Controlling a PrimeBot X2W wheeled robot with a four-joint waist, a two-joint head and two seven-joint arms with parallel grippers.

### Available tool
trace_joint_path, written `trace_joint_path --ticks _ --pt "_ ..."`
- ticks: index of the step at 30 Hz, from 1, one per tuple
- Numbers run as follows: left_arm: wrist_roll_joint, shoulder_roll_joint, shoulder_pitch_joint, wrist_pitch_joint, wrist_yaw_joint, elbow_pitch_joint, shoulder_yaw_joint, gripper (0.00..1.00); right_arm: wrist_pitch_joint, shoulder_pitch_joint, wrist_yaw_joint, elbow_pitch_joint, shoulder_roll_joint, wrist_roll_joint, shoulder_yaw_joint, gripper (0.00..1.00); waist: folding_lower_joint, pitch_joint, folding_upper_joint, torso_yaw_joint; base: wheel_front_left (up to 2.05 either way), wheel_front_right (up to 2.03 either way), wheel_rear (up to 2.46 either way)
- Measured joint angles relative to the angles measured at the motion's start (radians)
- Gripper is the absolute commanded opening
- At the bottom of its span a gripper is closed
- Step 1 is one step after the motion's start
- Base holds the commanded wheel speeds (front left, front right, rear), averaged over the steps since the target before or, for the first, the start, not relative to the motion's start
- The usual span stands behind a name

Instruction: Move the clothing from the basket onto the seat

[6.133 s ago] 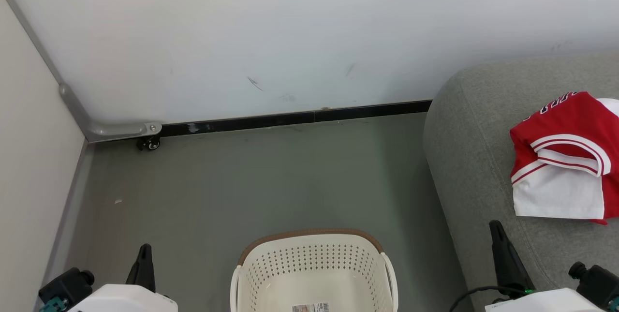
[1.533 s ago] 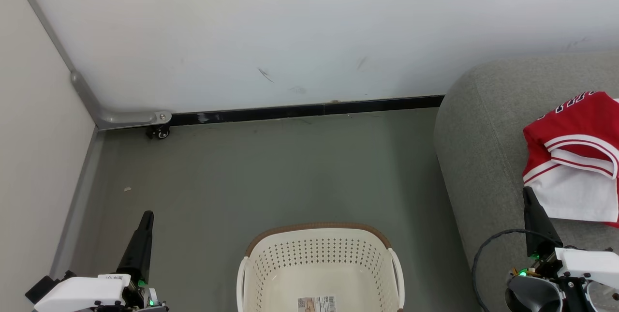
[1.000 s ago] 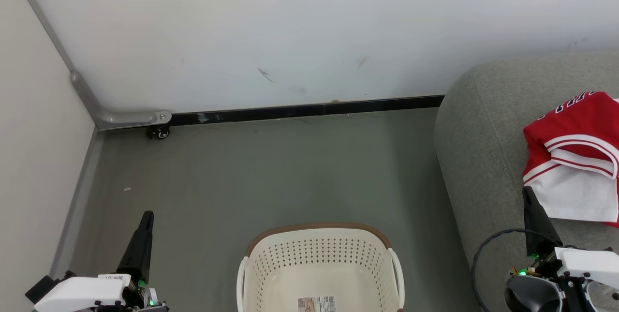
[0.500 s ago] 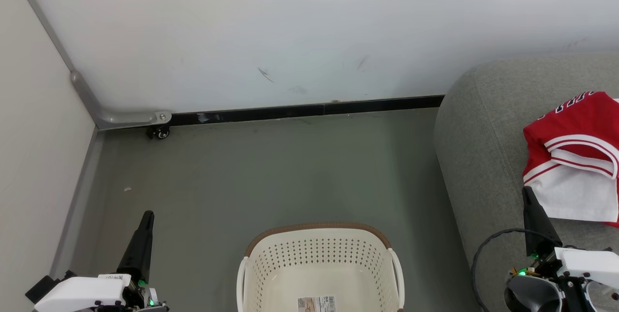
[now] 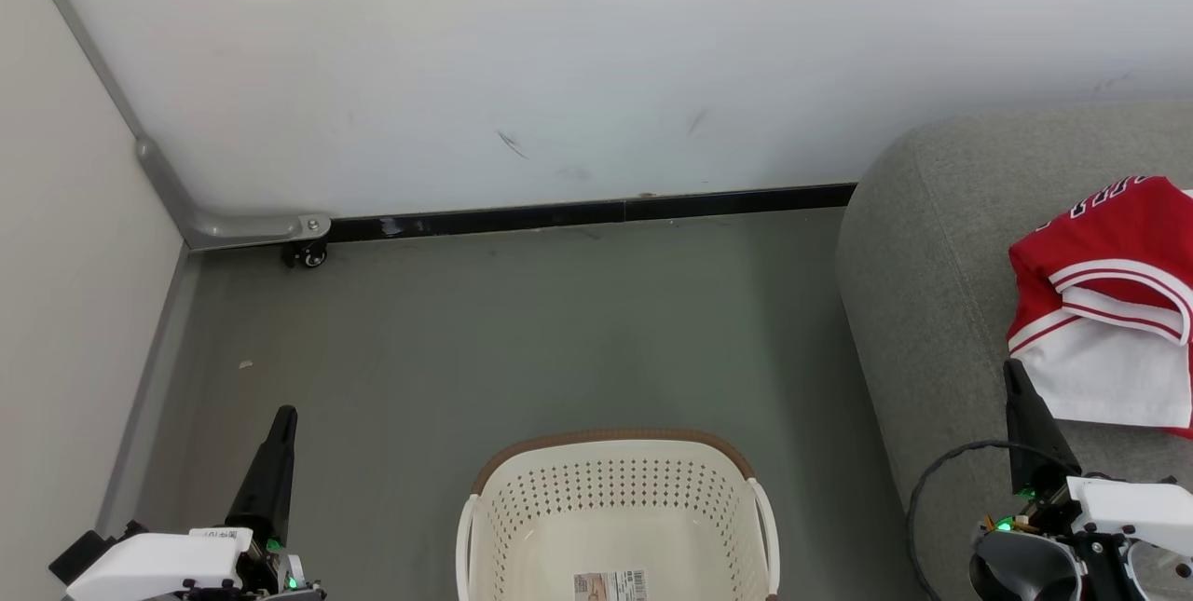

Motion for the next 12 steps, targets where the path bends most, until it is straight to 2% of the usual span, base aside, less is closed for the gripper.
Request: trace_joint_path --ticks 12 --pt "0.0 0.0 0.0 -0.001 0.0 0.0 0.0 0.0 0.0 0.0 0.0 0.0 0.001 0.0 -0.002 0.0 0.0 0.0 0.0 0.0 0.0 0.0 0.0"
